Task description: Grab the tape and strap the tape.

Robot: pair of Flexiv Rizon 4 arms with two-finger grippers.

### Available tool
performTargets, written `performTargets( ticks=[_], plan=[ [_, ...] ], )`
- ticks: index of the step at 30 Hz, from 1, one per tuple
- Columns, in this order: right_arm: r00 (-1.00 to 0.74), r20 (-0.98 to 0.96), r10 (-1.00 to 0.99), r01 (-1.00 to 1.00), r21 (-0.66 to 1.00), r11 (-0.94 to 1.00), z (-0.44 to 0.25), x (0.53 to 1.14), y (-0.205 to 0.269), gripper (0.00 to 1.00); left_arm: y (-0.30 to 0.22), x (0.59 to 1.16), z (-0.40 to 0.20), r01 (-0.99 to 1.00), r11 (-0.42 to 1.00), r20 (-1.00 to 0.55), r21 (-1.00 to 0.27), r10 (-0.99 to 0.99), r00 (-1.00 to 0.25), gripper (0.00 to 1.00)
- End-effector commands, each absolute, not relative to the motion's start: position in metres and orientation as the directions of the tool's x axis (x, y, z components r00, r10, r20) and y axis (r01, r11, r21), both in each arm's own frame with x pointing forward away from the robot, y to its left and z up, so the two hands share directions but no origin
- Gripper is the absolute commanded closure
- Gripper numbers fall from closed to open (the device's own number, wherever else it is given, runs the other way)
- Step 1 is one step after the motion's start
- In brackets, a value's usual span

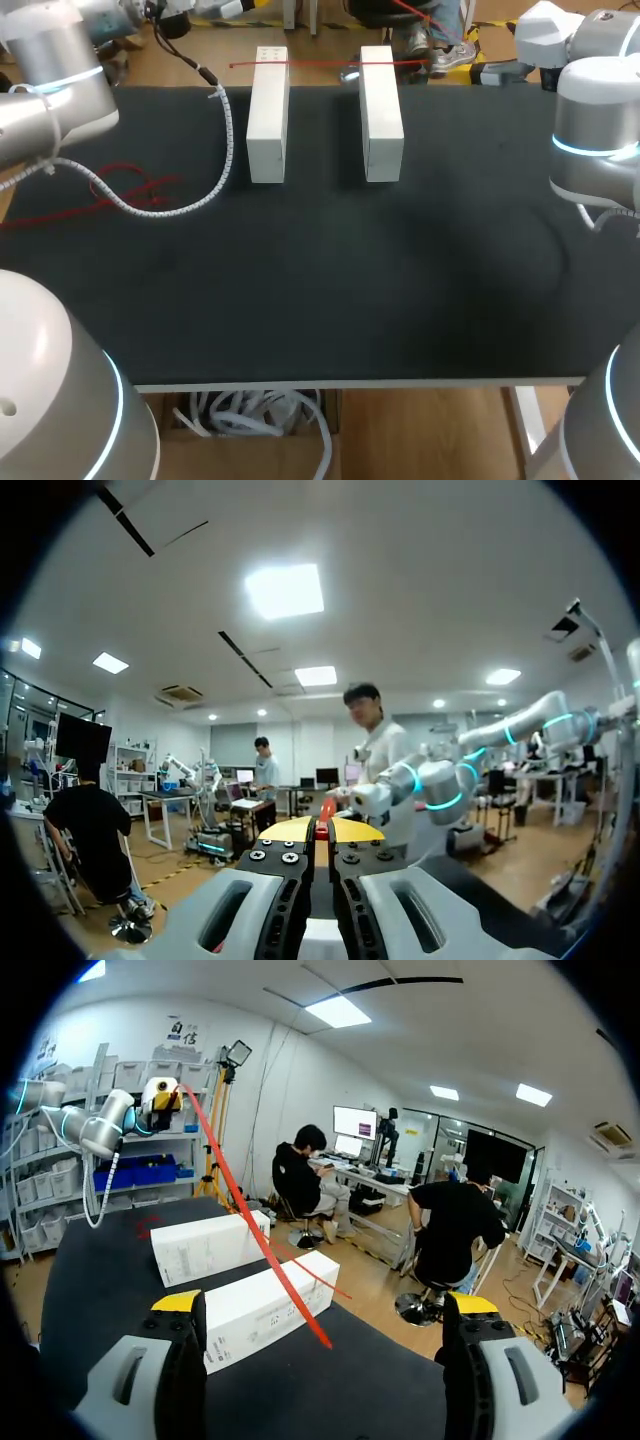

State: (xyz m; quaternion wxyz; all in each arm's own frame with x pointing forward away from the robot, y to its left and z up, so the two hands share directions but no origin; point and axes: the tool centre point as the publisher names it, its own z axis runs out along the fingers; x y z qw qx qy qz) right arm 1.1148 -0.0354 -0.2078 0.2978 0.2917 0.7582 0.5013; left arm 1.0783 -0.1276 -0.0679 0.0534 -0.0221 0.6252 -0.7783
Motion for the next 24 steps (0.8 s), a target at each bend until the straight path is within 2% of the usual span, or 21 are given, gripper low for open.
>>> performTargets(
  ticks=[1, 4, 6, 9, 16, 20, 24],
  plan=[
    [-0.620, -0.108, 0.777, 0.144, 0.958, 0.247, -0.207, 1.119, -0.030, 0.00, -0.128, 1.078, -0.068, 0.056, -0.213, -0.033, -0.975, -0.112, -0.993, 1.00],
    [-0.575, 0.069, 0.816, 0.186, 0.981, 0.047, -0.205, 1.117, -0.030, 0.00, -0.128, 1.078, -0.068, 0.056, -0.213, -0.033, -0.975, -0.112, -0.993, 1.00],
    [-0.536, 0.256, 0.804, 0.221, 0.962, -0.159, -0.205, 1.113, -0.031, 0.00, -0.128, 1.078, -0.068, 0.056, -0.213, -0.033, -0.975, -0.112, -0.993, 1.00],
    [-0.412, 0.617, 0.670, 0.276, 0.785, -0.554, -0.205, 1.107, -0.033, 0.00, -0.128, 1.078, -0.068, 0.056, -0.213, -0.033, -0.975, -0.112, -0.993, 1.00],
    [-0.371, 0.717, 0.590, 0.281, 0.693, -0.664, -0.192, 1.094, -0.022, 0.00, -0.128, 1.078, -0.068, 0.056, -0.213, -0.033, -0.975, -0.112, -0.993, 1.00],
    [-0.336, 0.698, 0.632, 0.260, 0.714, -0.650, -0.189, 1.093, -0.022, 0.00, -0.128, 1.078, -0.068, 0.056, -0.213, -0.033, -0.975, -0.112, -0.993, 1.00],
    [-0.384, 0.595, 0.706, 0.325, 0.803, -0.500, -0.188, 1.090, -0.018, 0.00, -0.128, 1.078, -0.068, 0.056, -0.213, -0.033, -0.975, -0.112, -0.993, 1.00]
  ],
)
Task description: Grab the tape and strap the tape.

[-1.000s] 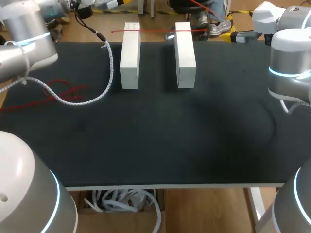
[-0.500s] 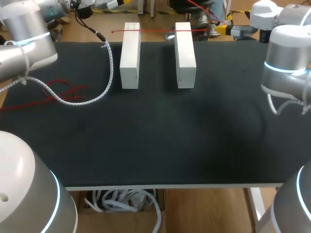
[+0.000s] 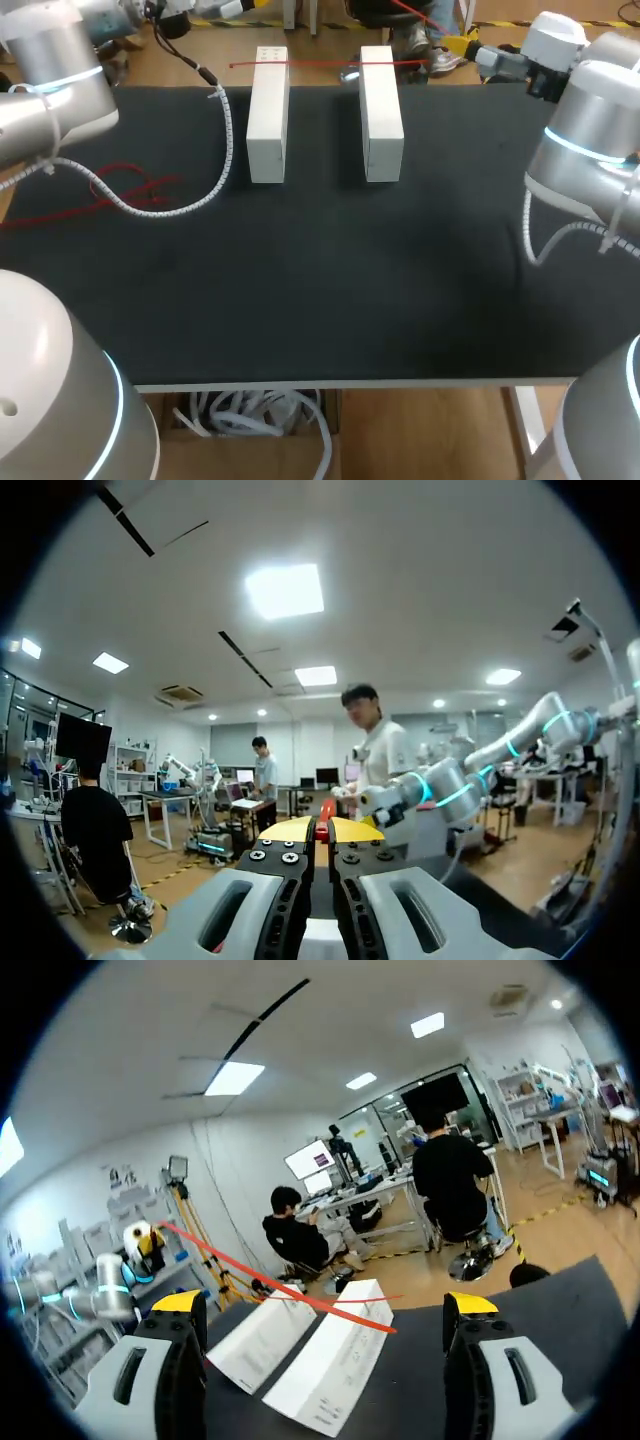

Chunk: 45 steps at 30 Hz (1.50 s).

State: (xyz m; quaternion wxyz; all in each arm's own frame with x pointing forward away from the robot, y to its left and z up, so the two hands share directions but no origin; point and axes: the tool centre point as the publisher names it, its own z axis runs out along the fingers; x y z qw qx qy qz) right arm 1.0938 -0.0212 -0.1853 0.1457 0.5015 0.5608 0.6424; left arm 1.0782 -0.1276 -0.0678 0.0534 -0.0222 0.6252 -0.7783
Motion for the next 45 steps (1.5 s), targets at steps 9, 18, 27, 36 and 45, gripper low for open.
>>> performTargets(
  ticks=[9, 18, 27, 36, 45],
  plan=[
    [-0.384, 0.595, 0.706, 0.325, 0.803, -0.500, -0.188, 1.090, -0.018, 0.00, -0.128, 1.078, -0.068, 0.056, -0.213, -0.033, -0.975, -0.112, -0.993, 1.00],
    [-0.177, 0.907, 0.383, 0.474, 0.419, -0.774, -0.172, 1.094, 0.007, 0.00, -0.128, 1.078, -0.068, 0.056, -0.213, -0.033, -0.975, -0.112, -0.993, 1.00],
    [-0.047, 0.986, 0.162, 0.585, 0.158, -0.796, -0.185, 1.086, 0.026, 0.00, -0.128, 1.078, -0.068, 0.056, -0.213, -0.033, -0.975, -0.112, -0.993, 1.00],
    [-0.151, 0.974, 0.168, 0.577, 0.224, -0.785, -0.177, 1.069, 0.005, 0.00, -0.128, 1.078, -0.068, 0.056, -0.213, -0.033, -0.975, -0.112, -0.993, 1.00],
    [-0.121, 0.880, 0.460, 0.511, 0.452, -0.731, -0.182, 1.060, -0.034, 0.00, -0.128, 1.078, -0.068, 0.056, -0.213, -0.033, -0.975, -0.112, -0.993, 1.00]
  ],
)
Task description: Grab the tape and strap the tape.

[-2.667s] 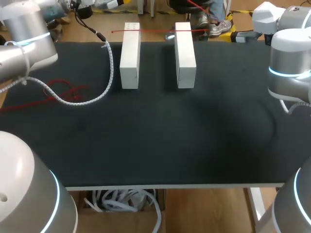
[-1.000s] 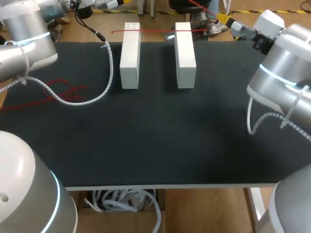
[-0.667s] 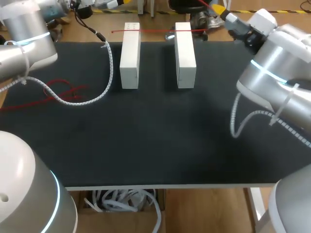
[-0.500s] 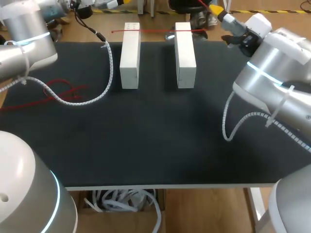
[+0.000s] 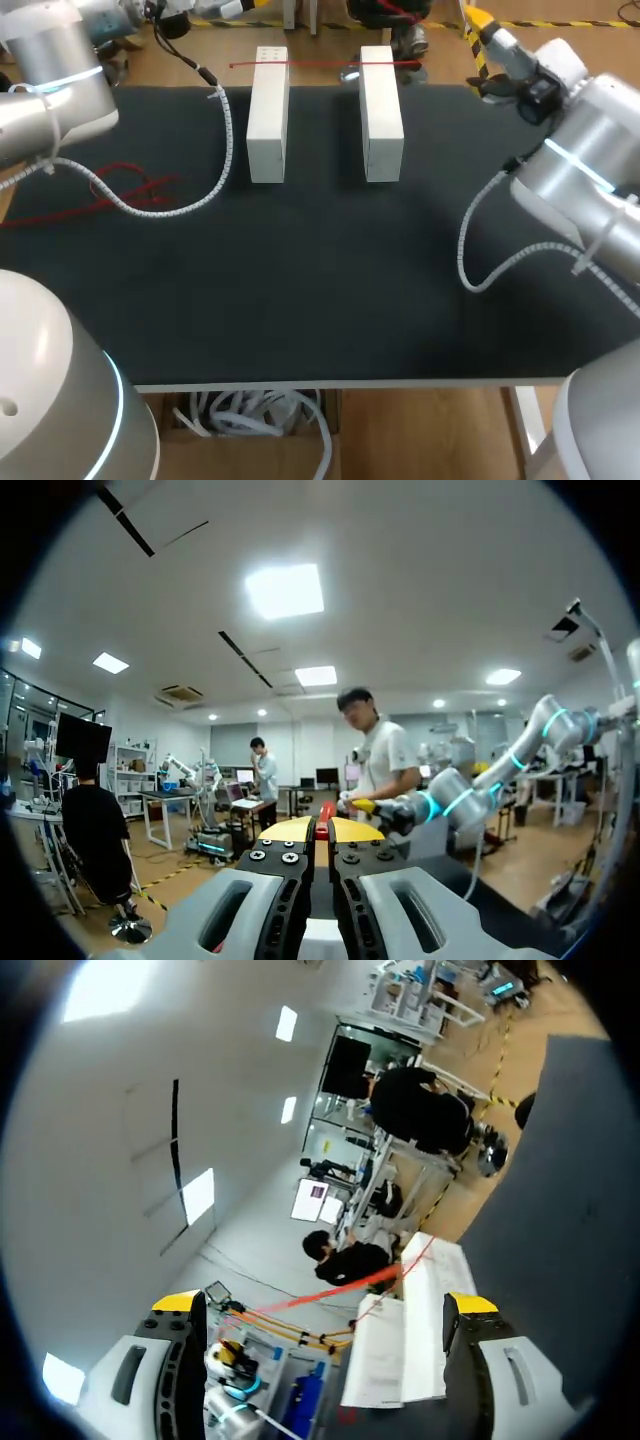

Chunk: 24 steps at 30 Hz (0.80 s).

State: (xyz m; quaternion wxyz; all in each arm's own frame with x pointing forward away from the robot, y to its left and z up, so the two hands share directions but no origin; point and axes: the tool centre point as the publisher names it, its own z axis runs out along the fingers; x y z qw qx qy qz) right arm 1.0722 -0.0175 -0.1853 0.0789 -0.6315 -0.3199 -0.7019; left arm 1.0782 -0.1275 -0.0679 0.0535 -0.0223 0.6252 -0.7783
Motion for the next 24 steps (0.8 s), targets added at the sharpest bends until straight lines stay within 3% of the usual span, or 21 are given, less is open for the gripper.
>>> performTargets(
  ticks=[1, 11, 17, 24],
  plan=[
    [-0.111, 0.885, 0.453, 0.496, 0.444, -0.746, -0.182, 1.061, -0.036, 0.00, -0.128, 1.078, -0.068, 0.056, -0.213, -0.033, -0.975, -0.112, -0.993, 1.00],
    [-0.140, 0.986, 0.090, 0.393, 0.139, -0.909, -0.188, 1.084, 0.000, 0.00, -0.128, 1.078, -0.068, 0.056, -0.213, -0.033, -0.975, -0.112, -0.993, 1.00],
    [-0.149, 0.988, 0.041, 0.378, 0.095, -0.921, -0.192, 1.087, 0.011, 0.00, -0.128, 1.078, -0.068, 0.056, -0.213, -0.033, -0.975, -0.112, -0.993, 1.00],
    [-0.233, 0.967, 0.100, 0.354, 0.180, -0.918, -0.184, 1.088, 0.014, 0.00, -0.128, 1.078, -0.068, 0.056, -0.213, -0.033, -0.975, -0.112, -0.993, 1.00]
  ],
)
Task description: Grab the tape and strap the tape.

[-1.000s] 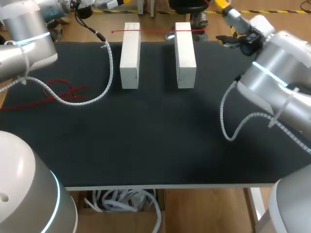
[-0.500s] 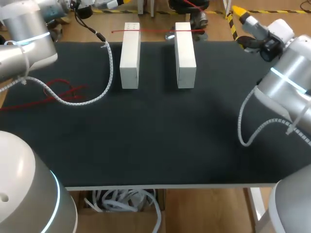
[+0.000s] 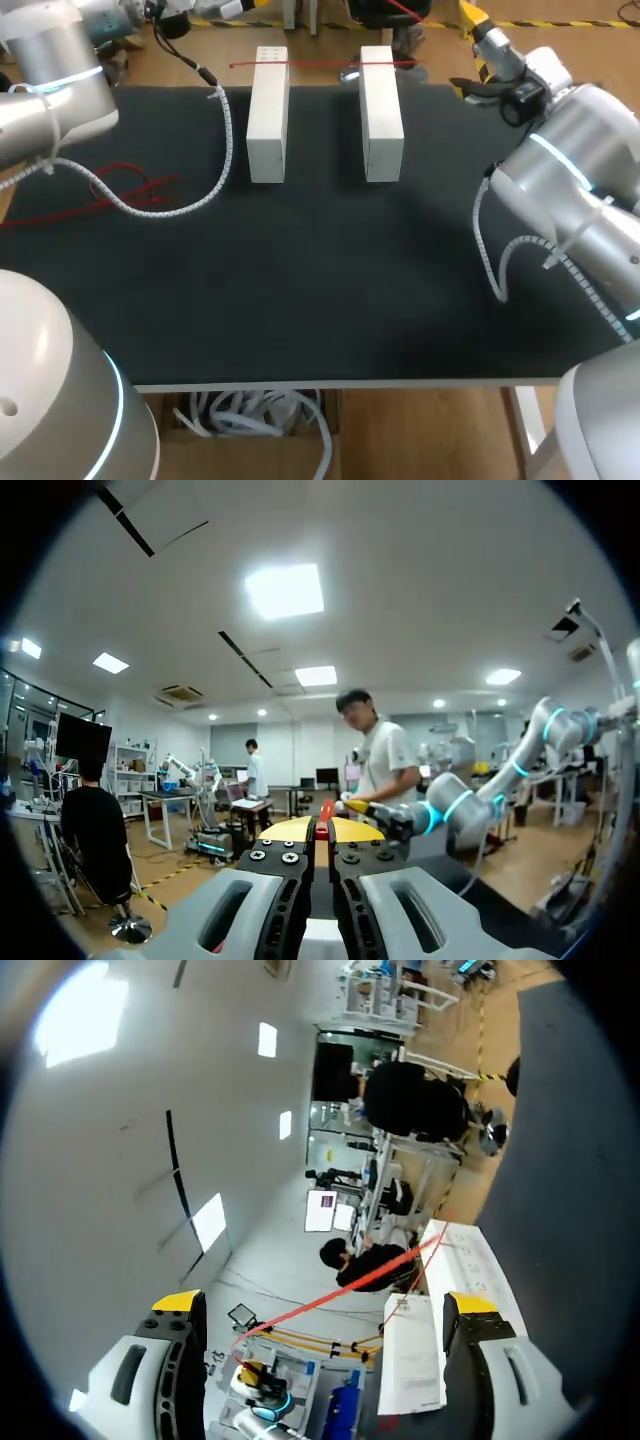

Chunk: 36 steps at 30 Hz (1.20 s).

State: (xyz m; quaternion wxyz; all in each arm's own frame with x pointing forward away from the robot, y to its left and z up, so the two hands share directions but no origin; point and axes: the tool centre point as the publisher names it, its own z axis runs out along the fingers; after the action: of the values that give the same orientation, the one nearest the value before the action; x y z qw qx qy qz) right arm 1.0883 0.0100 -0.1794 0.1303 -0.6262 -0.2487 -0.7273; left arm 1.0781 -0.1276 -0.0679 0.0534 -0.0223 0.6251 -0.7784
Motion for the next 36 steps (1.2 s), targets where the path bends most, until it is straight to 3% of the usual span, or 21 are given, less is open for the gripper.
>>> performTargets(
  ticks=[1, 10, 15, 25, 36],
  plan=[
    [-0.233, 0.967, 0.100, 0.354, 0.180, -0.918, -0.184, 1.088, 0.014, 0.00, -0.128, 1.078, -0.068, 0.056, -0.213, -0.033, -0.975, -0.112, -0.993, 1.00],
    [-0.233, 0.967, 0.100, 0.354, 0.180, -0.918, -0.184, 1.088, 0.014, 0.00, -0.128, 1.078, -0.068, 0.056, -0.213, -0.033, -0.975, -0.112, -0.993, 1.00],
    [-0.152, 0.987, 0.042, 0.400, 0.100, -0.911, -0.167, 1.088, 0.026, 0.00, -0.128, 1.078, -0.068, 0.056, -0.213, -0.033, -0.975, -0.112, -0.993, 1.00],
    [-0.049, 0.997, -0.051, 0.183, -0.041, -0.982, -0.175, 1.077, 0.008, 0.00, -0.128, 1.078, -0.068, 0.056, -0.213, -0.033, -0.975, -0.112, -0.993, 1.00],
    [-0.170, 0.977, -0.129, 0.142, -0.105, -0.984, -0.184, 1.086, 0.015, 0.00, -0.128, 1.078, -0.068, 0.056, -0.213, -0.033, -0.975, -0.112, -0.993, 1.00]
  ],
)
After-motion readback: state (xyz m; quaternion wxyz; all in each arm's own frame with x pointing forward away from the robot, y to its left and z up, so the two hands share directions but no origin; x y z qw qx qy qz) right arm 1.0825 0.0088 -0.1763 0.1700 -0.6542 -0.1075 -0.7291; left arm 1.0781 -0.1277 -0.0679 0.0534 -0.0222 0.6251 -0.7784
